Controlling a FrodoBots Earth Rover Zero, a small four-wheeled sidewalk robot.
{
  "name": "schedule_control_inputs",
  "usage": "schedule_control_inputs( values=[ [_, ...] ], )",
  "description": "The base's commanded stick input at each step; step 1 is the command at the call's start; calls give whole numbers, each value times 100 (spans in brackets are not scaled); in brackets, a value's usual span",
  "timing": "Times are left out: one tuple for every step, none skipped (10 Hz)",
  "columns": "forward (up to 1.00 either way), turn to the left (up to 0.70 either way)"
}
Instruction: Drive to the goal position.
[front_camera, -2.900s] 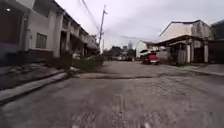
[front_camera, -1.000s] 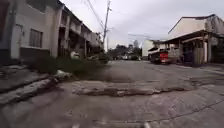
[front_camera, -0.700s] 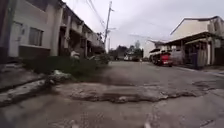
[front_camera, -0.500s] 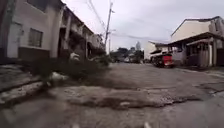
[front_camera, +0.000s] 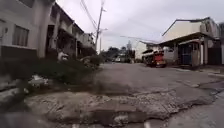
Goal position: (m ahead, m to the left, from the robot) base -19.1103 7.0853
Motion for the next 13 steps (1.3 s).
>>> schedule_control_inputs(
  values=[
    [70, -23],
    [70, -22],
    [70, -6],
    [70, 0],
    [70, 0],
    [70, 0],
    [70, 0],
    [70, 0],
    [70, 0],
    [70, 0],
    [70, 0],
    [70, 0],
    [70, 0]
  ],
)
